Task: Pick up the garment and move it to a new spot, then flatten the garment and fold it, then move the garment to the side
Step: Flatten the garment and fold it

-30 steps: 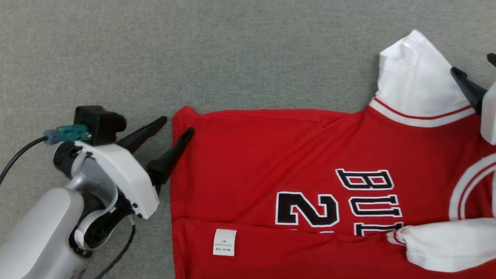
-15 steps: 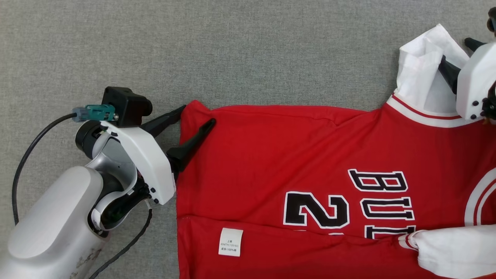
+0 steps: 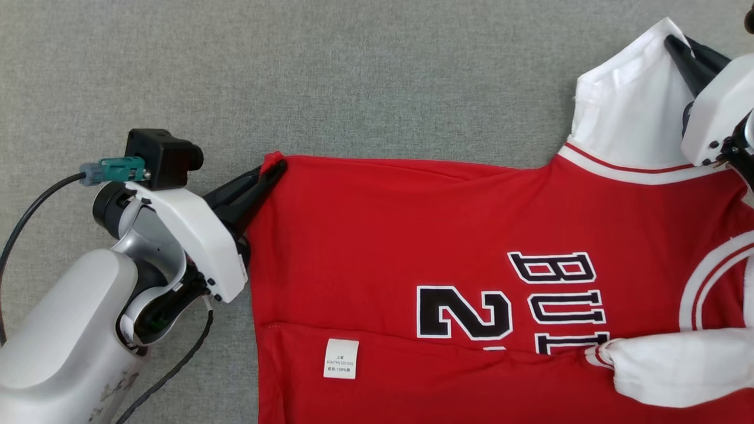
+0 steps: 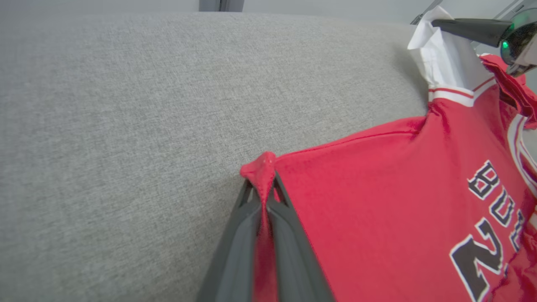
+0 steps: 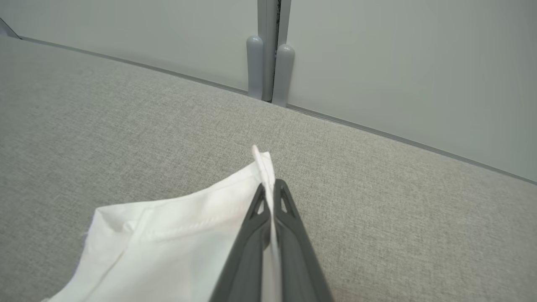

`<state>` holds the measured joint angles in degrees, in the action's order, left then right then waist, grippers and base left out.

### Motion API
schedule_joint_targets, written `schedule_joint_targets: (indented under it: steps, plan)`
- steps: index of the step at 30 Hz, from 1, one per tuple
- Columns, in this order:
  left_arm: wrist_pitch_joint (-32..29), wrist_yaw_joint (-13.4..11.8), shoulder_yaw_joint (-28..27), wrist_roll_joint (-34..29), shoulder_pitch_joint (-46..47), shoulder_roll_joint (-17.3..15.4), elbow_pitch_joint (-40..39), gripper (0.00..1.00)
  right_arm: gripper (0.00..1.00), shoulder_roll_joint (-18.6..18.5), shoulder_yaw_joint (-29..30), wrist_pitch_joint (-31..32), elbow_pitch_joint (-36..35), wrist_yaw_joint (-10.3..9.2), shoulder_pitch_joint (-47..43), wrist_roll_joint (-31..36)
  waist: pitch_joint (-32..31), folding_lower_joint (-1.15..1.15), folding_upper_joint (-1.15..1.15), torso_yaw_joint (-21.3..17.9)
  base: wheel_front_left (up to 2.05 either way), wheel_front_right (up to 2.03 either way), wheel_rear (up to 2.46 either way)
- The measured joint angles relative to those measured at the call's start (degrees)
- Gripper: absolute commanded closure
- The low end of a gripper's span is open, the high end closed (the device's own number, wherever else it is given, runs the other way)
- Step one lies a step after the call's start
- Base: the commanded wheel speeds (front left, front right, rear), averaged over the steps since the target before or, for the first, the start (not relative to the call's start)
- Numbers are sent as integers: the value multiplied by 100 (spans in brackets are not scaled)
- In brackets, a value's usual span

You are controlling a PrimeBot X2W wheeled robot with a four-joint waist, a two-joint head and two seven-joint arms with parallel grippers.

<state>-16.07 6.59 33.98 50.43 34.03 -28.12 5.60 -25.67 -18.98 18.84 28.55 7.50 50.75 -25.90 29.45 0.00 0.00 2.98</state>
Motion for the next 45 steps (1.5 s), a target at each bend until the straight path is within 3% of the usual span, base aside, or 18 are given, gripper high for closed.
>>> schedule_joint_targets:
  steps: [4, 8, 15, 22, 28, 29, 31, 32, 33, 34, 35, 36, 43, 45]
  plan:
    - [191, -79, -120, -1, -182, -76, -100, 100, 100, -111, 169, -358, -94, 1, -114, -313, -196, 0, 0, -58, 0, 0, 0]
    - [352, -220, -160, -23, -464, -138, -353, 100, 100, -259, 353, -691, -617, 0, -644, -649, -418, 0, 0, -113, 0, 0, 0]
    - [737, -572, -194, 41, -1590, -253, -1016, 100, 100, -441, 846, -850, -2102, 0, -2793, -1045, -934, 0, 0, -254, 0, 0, 0]
    - [1285, -1005, -441, 365, -2977, -341, -1549, 100, 100, 145, 1471, -762, -3212, -1, -4913, -1027, -1431, 0, 0, -545, 0, 0, 0]
    - [1482, -1078, -358, 482, -3486, -191, -1437, 98, 100, 603, 1159, -569, -3116, 0, -5339, -637, -1611, 0, 0, -816, 0, 0, 0]
    - [1519, -1078, -361, 524, -3527, -166, -1423, 87, 100, 637, 1105, -566, -3030, 0, -5338, -619, -1632, 0, 0, -838, 0, 0, 0]
    - [1617, -1095, -369, 501, -3610, -166, -1396, 45, 100, 660, 1035, -566, -2870, 0, -5326, -595, -1667, 0, 0, -855, 0, 0, 0]
    - [1673, -1122, -391, 500, -3645, -166, -1374, 0, 100, 661, 1016, -567, -2803, 0, -5310, -597, -1682, 0, 0, -852, 0, 0, 0]
    - [1713, -1149, -409, 492, -3678, -170, -1350, 0, 100, 657, 1017, -566, -2765, 0, -5299, -594, -1694, 0, 0, -845, 0, 0, 0]
    - [1727, -1177, -421, 461, -3716, -187, -1318, 0, 65, 631, 1028, -568, -2747, 0, -5299, -556, -1705, 0, 0, -834, 0, 0, 0]
    - [1803, -1233, -447, 417, -3749, -192, -1287, 0, 7, 595, 1081, -589, -2739, 0, -5298, -519, -1717, 0, 0, -820, 0, 0, 0]
    - [1898, -1306, -487, 337, -3780, -202, -1244, 0, 0, 571, 1182, -627, -2725, 0, -5285, -486, -1729, 0, 0, -810, 0, 0, 0]
    - [2910, -2050, -1028, -83, -4450, -115, -773, 0, 0, 400, 1951, -267, -3045, 0, -5194, -390, -1836, 0, 0, -839, 0, 0, 0]
    - [3063, -2170, -1306, -245, -4467, 104, -749, 0, 0, 413, 2095, -30, -3018, -1, -5082, -202, -1832, 0, 0, -817, 0, 0, 0]
